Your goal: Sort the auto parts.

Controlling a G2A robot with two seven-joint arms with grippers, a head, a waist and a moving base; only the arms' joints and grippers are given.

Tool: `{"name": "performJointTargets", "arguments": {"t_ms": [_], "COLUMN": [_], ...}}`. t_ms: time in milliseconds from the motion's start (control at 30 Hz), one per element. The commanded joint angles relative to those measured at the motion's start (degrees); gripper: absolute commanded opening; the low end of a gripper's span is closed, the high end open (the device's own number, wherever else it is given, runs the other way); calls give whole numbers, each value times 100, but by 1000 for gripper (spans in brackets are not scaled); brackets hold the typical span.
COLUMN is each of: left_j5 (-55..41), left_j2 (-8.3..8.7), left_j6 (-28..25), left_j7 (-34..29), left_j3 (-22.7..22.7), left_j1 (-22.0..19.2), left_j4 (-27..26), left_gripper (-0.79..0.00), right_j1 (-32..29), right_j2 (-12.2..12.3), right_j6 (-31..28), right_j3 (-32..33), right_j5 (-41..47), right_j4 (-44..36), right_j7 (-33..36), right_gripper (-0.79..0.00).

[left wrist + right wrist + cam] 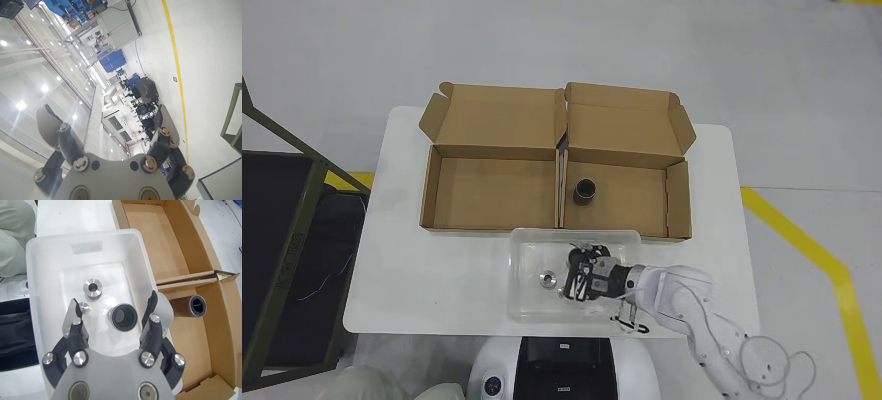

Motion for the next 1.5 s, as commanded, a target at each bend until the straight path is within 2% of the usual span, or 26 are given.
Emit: {"name": "performJointTargets", "arguments": {"t_ms": [0,767,1000,1033,1067,1167,1333,1467], "left_j5": [0,0,0,0,0,0,0,0], "left_j2": [0,0,0,0,0,0,0,0], "left_j6": [0,0,0,0,0,0,0,0], "left_j7": [0,0,0,0,0,0,0,0], "left_j3": [0,0,0,0,0,0,0,0], "left_j1": [0,0,0,0,0,0,0,0], "left_j4": [0,0,0,0,0,0,0,0], "left_gripper": [0,0,0,0,0,0,0,0], "right_j1": [54,559,604,607,605,596,476,298], "right_j2": [-3,-71,-69,-67,-65,-54,-16,34], "right_j6": [42,232,246,246,245,225,307,342], "right_j3": [-6,-276,-326,-328,-329,-318,-234,-110], "right_j5": [3,475,497,495,507,523,466,400], "right_j4": [109,1076,1139,1140,1140,1105,836,508], "right_j7": [10,214,204,208,208,207,238,239], "right_gripper": [-111,-179,-311,-391,-409,-570,-782,-785]}}
